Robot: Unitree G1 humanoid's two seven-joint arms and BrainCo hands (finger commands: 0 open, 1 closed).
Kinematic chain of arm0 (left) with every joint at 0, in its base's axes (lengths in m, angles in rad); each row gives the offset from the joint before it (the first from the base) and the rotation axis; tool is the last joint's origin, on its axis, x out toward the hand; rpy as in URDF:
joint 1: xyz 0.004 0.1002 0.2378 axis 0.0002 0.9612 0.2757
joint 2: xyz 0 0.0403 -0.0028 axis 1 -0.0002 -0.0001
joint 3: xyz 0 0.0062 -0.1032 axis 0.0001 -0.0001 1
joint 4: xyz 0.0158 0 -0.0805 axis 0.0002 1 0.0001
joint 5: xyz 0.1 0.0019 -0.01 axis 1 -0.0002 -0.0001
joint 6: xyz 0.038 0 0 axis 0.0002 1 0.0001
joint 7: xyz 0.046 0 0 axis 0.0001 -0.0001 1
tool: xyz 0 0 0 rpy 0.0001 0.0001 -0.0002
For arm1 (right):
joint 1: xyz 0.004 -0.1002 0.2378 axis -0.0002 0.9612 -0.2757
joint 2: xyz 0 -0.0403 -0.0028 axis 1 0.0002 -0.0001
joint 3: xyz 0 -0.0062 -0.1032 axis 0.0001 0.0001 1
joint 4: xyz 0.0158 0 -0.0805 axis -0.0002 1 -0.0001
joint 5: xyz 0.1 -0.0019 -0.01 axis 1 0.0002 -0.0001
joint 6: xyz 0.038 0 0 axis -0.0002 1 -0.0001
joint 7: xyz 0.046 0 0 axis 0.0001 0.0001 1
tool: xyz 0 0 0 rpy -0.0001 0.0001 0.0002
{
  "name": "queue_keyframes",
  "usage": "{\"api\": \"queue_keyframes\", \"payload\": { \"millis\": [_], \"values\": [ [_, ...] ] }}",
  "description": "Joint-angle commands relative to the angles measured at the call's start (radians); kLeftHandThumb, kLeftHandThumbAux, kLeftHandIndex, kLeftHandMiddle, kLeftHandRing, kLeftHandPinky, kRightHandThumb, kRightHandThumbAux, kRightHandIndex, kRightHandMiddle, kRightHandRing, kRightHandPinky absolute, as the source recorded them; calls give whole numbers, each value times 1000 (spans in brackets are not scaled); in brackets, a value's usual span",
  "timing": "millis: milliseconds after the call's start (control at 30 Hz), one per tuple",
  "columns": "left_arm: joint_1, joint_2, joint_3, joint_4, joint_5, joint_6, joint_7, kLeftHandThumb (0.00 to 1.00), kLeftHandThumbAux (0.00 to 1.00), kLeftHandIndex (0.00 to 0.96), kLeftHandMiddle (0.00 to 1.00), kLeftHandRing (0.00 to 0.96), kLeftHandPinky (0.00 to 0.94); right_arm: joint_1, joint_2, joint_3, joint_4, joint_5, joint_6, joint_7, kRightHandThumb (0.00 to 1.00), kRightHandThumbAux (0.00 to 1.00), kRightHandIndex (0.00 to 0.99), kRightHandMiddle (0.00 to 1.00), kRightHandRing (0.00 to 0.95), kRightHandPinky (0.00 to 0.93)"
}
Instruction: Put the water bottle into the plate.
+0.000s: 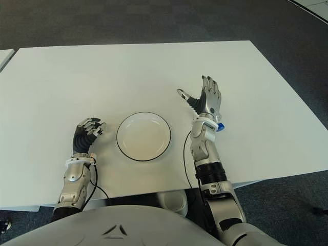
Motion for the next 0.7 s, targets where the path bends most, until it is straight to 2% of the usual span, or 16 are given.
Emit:
{"api": "queue_keyframes", "payload": {
  "millis": [33,400,700],
  "values": [
    [13,-11,13,16,-20,38,-2,706,718,434,589,571,560,-34,-12,20,85,12,34,14,530,207,0,0,0,0],
    [11,-16,16,11,-4,37,3,703,720,435,595,582,570,-117,-15,58,322,53,62,22,555,183,0,0,0,0],
    [9,-18,15,6,-1,42,3,705,720,435,607,587,572,-128,-13,66,436,79,99,14,568,180,0,0,0,0]
  ]
}}
